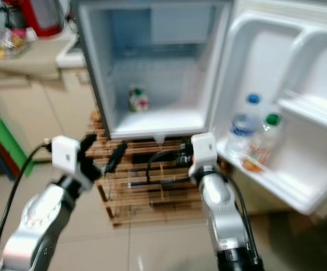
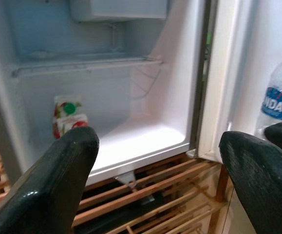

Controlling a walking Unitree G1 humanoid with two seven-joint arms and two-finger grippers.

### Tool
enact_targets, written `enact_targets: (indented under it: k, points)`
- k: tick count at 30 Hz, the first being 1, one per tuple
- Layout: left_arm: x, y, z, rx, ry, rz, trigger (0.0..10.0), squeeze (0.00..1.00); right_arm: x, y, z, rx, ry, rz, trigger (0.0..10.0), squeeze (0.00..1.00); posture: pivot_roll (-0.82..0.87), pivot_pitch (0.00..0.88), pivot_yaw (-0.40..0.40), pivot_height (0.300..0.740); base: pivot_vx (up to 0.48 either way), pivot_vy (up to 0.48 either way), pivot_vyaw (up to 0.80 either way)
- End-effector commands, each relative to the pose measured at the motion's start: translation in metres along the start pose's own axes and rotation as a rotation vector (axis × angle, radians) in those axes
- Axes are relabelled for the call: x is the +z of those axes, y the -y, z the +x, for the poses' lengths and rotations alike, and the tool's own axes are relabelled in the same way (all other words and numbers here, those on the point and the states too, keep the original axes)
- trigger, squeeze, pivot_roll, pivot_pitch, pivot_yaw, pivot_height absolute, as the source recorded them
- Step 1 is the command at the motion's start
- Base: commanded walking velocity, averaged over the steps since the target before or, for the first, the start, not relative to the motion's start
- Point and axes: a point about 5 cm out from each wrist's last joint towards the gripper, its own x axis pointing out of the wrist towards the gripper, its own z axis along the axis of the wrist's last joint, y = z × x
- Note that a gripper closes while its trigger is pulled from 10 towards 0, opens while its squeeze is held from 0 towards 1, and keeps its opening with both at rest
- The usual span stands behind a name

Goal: Restocking fridge

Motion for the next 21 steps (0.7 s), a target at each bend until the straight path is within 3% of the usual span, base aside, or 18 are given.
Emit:
enact_targets:
  k: [1, 8, 19, 21]
  points:
    - [-0.0035, -0.0096, -0.0018, 0.041, -0.028, 0.022, 10.0, 0.00, 0.0068, -0.0091, 0.0006, 0.036, 0.041, 0.019, 10.0, 1.00, -0.16, 0.000, 0.052, 0.740, 0.000, 0.000, 0.00]
    - [-0.0067, -0.0091, -0.0075, 0.033, -0.024, -0.027, 10.0, 0.00, 0.0033, -0.0106, -0.0034, 0.047, 0.043, 0.020, 10.0, 1.00, -0.17, 0.000, 0.055, 0.740, 0.000, 0.000, 0.00]
    - [-0.0040, -0.0087, -0.0087, 0.021, 0.004, -0.059, 10.0, 0.00, 0.0009, -0.0147, -0.0048, 0.090, 0.045, 0.010, 10.0, 1.00, -0.16, 0.000, 0.050, 0.740, 0.000, -0.433, 0.00]
    - [-0.0043, -0.0112, -0.0068, 0.036, -0.003, -0.041, 10.0, 0.00, -0.0011, -0.0154, -0.0039, 0.085, 0.028, -0.036, 10.0, 1.00, -0.16, 0.000, 0.049, 0.740, 0.000, -0.157, 0.00]
